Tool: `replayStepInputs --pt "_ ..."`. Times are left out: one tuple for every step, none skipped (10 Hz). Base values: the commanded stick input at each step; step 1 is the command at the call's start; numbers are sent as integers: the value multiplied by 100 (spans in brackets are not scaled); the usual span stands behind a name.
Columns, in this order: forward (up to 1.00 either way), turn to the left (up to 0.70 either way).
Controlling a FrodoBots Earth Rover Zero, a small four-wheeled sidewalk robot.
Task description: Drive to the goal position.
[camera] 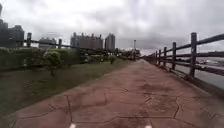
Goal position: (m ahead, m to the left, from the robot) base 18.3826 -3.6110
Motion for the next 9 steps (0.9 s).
replayStepInputs --pt "98 -27" --pt "98 -39" --pt "98 -39" --pt "98 -39" --pt "98 -39" --pt "98 -24" --pt "98 -1" --pt "98 0" --pt "98 0"
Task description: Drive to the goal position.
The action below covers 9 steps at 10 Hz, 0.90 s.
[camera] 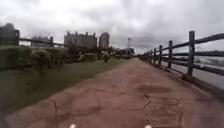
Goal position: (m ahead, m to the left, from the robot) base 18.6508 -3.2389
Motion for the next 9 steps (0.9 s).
replayStepInputs --pt "98 0" --pt "98 0" --pt "98 0" --pt "98 0" --pt "98 0" --pt "98 0" --pt "98 -22" --pt "98 -34" --pt "98 -39"
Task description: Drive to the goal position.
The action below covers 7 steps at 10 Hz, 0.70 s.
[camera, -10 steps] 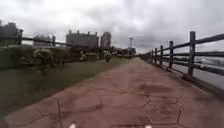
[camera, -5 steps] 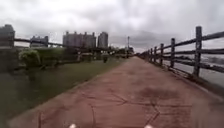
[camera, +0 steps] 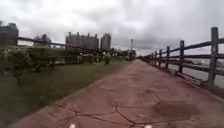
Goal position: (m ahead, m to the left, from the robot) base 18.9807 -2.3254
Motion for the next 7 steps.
replayStepInputs --pt "98 -39" --pt "98 -39" --pt "98 -39" --pt "98 -39" --pt "98 -39" --pt "98 -39" --pt "98 -39"
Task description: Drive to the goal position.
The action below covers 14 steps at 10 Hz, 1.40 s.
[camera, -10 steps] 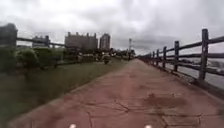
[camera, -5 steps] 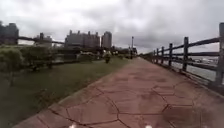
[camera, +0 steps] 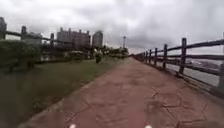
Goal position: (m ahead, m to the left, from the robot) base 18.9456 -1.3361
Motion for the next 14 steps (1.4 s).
replayStepInputs --pt "98 -31" --pt "98 0" --pt "98 0" --pt "98 0" --pt "98 0" --pt "98 0" --pt "98 0" --pt "98 0" --pt "98 0" --pt "98 -9" --pt "98 -36" --pt "98 -39" --pt "98 -39" --pt "98 -39"
